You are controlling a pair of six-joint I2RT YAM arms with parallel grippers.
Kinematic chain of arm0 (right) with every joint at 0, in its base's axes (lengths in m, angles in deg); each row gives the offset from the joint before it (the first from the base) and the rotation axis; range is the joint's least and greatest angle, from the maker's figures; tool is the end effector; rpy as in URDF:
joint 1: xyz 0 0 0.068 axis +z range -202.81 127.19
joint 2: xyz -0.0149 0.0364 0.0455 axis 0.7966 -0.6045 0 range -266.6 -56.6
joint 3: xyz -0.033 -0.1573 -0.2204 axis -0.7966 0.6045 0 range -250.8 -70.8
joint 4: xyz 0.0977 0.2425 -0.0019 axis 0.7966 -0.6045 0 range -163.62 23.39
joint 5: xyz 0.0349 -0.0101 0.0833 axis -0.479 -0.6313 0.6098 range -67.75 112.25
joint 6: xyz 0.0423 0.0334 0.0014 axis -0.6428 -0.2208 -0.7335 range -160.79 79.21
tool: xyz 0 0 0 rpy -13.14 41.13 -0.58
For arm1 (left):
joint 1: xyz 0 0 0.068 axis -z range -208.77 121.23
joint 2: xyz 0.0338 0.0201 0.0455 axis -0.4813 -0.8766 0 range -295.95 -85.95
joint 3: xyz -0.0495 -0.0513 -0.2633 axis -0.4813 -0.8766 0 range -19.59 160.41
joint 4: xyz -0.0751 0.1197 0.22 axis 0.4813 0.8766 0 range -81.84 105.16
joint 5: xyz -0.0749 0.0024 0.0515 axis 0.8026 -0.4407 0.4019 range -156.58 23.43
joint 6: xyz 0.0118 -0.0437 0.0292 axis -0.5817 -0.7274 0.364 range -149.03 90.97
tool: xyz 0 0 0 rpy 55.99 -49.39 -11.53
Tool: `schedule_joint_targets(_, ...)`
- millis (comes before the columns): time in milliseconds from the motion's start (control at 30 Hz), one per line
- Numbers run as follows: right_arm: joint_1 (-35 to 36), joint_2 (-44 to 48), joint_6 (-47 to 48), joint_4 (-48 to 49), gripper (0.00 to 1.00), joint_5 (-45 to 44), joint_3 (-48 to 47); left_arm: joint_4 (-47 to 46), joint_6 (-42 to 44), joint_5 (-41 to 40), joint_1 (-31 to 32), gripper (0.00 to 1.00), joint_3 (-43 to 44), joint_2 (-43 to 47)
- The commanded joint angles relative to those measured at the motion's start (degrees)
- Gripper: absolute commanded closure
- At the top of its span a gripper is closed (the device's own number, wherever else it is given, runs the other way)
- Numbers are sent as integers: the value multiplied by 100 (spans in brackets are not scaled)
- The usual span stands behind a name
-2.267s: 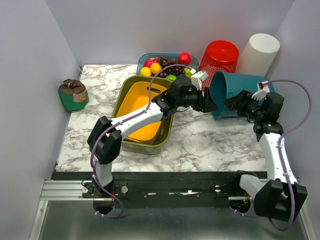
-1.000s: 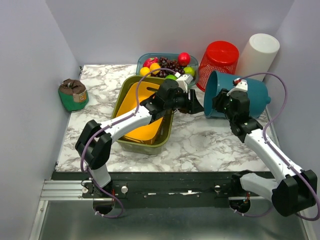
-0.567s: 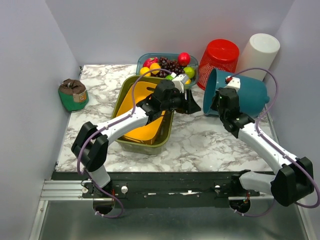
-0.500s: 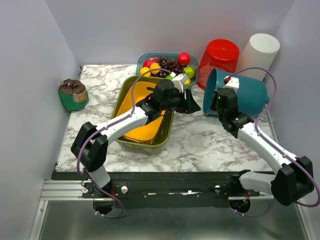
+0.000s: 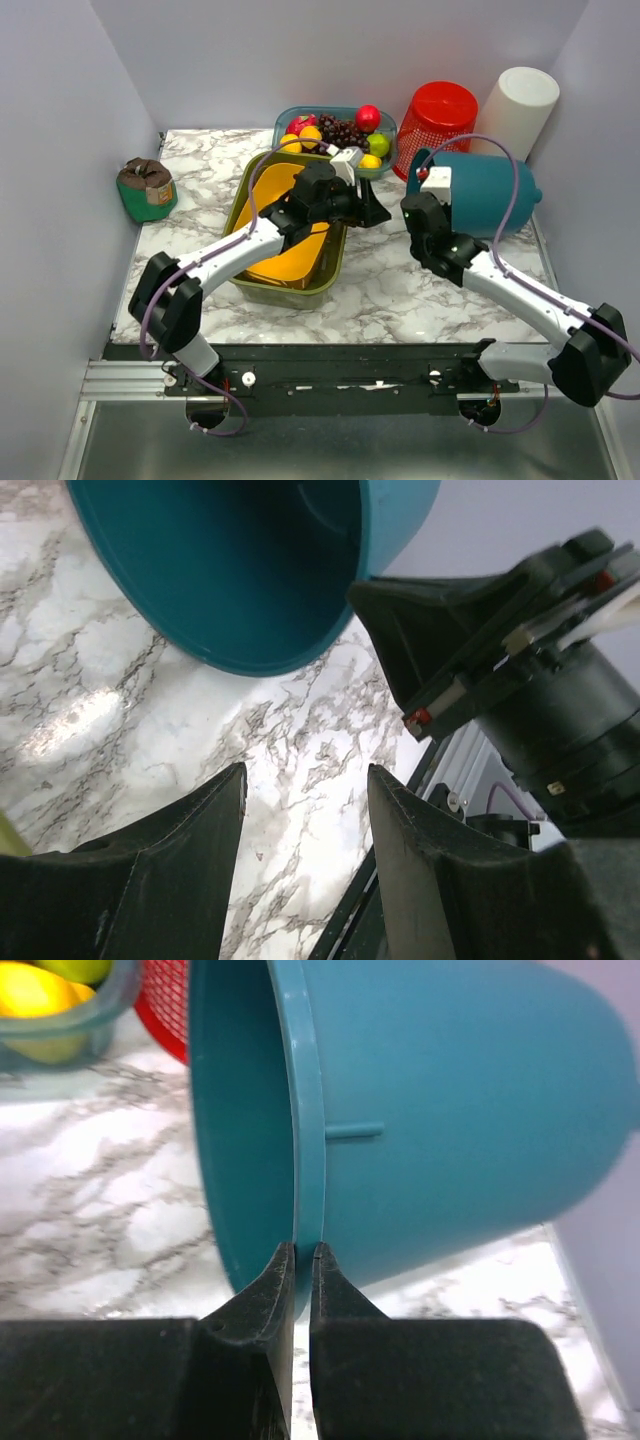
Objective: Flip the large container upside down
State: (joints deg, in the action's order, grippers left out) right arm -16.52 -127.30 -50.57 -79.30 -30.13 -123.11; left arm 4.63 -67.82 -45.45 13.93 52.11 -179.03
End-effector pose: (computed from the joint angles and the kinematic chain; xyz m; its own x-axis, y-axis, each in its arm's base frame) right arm 0.2312 0.1347 0.2929 -0.3785 -0.1491 -0.9135 0.2535 0.9325 -0.2572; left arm 0.2751 -0.2714 0.3108 -0.7298 -0.1217 -0.6727 0.5484 0.4833 -0.6824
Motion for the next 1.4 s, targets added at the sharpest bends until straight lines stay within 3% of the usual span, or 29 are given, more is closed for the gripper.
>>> schedule_joint_targets(0,579,547,163,-593,99,-1169,300,-7,55,-485,-270,39,-209,737)
schedule_joint_targets(167,1011,1399,-831,-1191,100,-1222,967,-192,-164,-92,-683,33,18,792)
schedule_joint_targets(367,1020,2428,-1587,-973,100,-862,1618,-438,-691,601,-693,33,1476,-305)
schedule_joint_targets(467,1020,2972,-2202,-1086,90,-931,1847,-315,-964,997,-631,33,2583,-1062)
schedule_joint_targets(533,994,3298,-2937,-1305,66,-1054,1944,-132,-1017,1192,-544,32,3243,-1510)
schedule_joint_targets(633,757,3852,-3817,-1999,61,-960,1901,648,-615,1078,-280,32,4218,-2073)
schedule_joint_targets(733,47,3985,-3594,-2027,56,-242,1760,1334,-333,833,-8,32,5194,-2670)
schedule_joint_targets(767,-478,3906,-3505,-2027,53,6,1612,1494,-323,771,36,32,5422,-2828)
schedule_joint_targets(800,-753,3705,-3417,-2036,41,278,1523,1643,-314,692,115,31,5790,-3108)
schedule_joint_targets(833,-1008,3599,-3269,-2036,38,760,1444,1958,-305,482,159,31,5933,-3233)
schedule_joint_targets(900,-1606,3240,-3162,-2036,37,1106,1207,2093,-288,428,273,31,6066,-3461)
schedule_joint_targets(1133,-2319,2781,-2723,-1896,34,1405,582,2488,-86,-573,511,31,5899,-3682)
schedule_joint_targets(1367,-3189,2868,-2415,-1623,29,2196,634,2252,512,-1672,907,30,5373,-3173)
